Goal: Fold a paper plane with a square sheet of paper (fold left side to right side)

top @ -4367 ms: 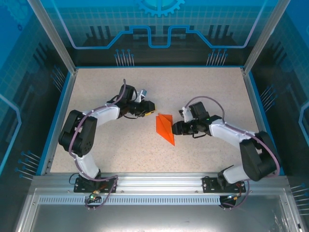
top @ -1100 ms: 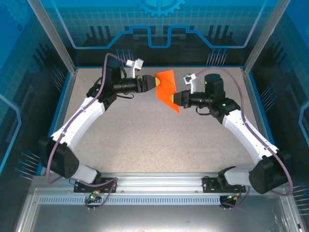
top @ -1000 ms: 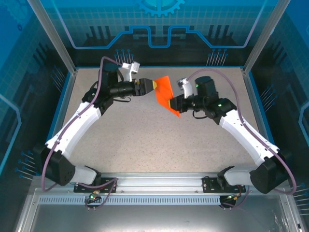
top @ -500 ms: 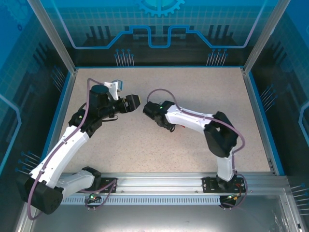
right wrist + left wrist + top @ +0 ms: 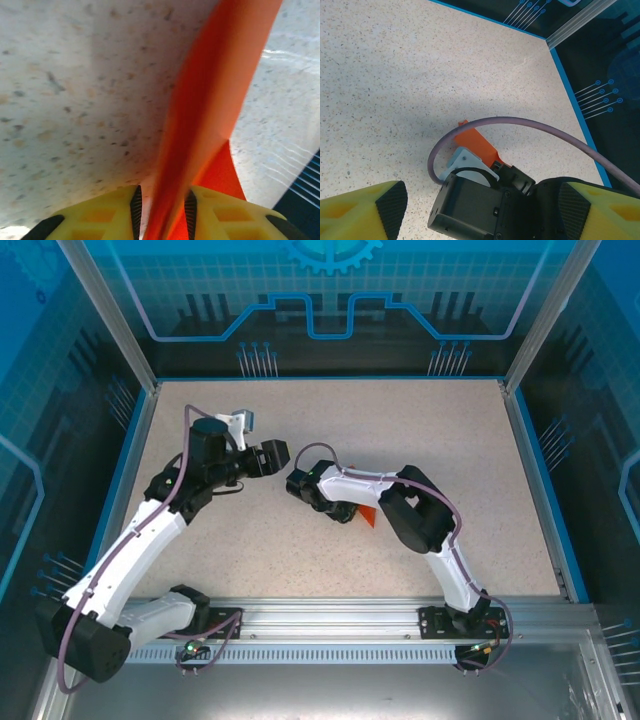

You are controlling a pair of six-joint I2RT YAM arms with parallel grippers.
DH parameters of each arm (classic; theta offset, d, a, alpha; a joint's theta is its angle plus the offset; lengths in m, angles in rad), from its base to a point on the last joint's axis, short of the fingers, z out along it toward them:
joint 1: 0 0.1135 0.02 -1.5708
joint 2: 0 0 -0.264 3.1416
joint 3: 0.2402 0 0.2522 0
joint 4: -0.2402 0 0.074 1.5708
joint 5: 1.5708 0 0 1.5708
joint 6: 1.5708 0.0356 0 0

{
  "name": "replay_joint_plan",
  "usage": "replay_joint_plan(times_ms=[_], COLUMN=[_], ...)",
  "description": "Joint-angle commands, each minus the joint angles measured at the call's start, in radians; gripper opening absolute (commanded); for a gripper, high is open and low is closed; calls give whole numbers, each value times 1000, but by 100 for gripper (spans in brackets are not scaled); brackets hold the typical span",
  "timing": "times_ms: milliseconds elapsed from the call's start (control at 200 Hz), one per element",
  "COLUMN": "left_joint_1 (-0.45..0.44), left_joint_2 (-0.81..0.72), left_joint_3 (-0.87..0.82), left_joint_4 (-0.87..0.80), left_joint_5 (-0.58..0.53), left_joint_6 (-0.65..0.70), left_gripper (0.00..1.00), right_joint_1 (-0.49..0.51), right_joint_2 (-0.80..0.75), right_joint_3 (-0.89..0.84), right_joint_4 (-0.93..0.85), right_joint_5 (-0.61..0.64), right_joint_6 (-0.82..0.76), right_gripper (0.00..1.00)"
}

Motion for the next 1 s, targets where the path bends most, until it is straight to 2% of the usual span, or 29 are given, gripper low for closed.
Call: replay_joint_plan(times_ms=[0,225,375,580,740,995], left_joint_1=[2,2,1,-59,-130,-172], left_joint_2=[31,98,171,344,513,743], left_joint_3=[-1,-13,-56,-80,-42,48], left_joint_4=[-11,32,129,266,354,425], left_joint_5=[25,100,211,318,341,384], left_joint_6=[-1,-39,-93,-153,-187,-211], left_gripper=[83,84,82,77,76,71], right_joint_1=[2,-36,-89,-256,-412,-588], right_joint_2=[-35,-182,-355,-608,-792,-952], right_joint_3=[-11,-50,-131,-320,-505,-694], right_joint_4=[12,49,131,321,511,662], right_joint_5=[-132,-301,-435,-635,-801,-982], right_joint_6=[6,5,6,45,129,202], right_gripper=[37,50,58,66,74,90])
